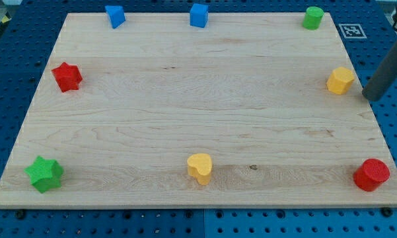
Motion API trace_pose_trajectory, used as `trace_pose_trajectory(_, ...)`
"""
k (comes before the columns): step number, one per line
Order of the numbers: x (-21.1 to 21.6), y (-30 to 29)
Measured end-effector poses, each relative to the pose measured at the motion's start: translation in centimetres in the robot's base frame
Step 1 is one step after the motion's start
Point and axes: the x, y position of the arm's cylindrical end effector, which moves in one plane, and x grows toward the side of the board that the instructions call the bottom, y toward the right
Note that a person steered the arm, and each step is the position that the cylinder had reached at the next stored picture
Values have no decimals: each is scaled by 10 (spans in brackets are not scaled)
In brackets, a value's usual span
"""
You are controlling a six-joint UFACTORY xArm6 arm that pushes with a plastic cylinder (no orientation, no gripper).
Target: Slide the yellow hexagon a bit left
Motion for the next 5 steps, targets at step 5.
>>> trace_pose_trajectory(5,-22,-22)
